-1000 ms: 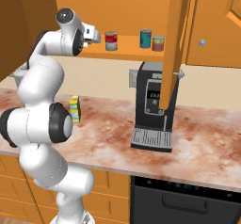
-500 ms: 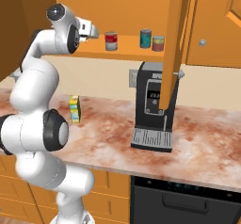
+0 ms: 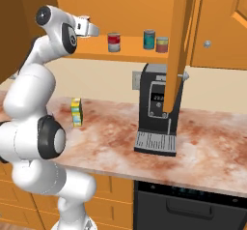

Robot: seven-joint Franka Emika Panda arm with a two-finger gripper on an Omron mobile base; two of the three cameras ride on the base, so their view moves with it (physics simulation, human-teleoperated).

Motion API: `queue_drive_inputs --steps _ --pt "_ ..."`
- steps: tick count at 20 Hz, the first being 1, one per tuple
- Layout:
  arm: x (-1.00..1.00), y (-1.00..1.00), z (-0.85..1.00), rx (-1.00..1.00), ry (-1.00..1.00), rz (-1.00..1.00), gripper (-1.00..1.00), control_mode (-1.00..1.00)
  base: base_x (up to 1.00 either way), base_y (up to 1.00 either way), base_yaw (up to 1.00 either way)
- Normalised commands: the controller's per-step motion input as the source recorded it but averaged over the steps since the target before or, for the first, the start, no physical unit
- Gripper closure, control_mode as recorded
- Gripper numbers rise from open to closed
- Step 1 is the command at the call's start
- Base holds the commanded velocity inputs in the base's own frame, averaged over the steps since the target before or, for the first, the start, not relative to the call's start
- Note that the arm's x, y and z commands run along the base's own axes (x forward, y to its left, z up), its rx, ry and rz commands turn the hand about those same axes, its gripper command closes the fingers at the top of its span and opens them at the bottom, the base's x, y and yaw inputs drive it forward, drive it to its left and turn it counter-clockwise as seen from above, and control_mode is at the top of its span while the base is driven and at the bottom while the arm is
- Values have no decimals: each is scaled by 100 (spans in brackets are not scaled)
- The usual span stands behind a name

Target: Stack two cans on top of the other two cans in the cabinet.

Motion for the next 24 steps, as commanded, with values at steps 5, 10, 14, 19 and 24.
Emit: queue_drive_inputs --steps 5,10,14,19,24 --pt "-9 -15 17 0 -10 -22 100 -100 0 0 0" --pt "-9 -31 9 -1 -4 -14 100 -100 0 0 0" --pt "-10 -28 1 0 0 -11 100 -100 0 0 0" --pt "-2 -22 3 0 0 -5 100 -100 0 0 0" --pt "-4 -17 7 -4 1 -7 100 -100 0 0 0"
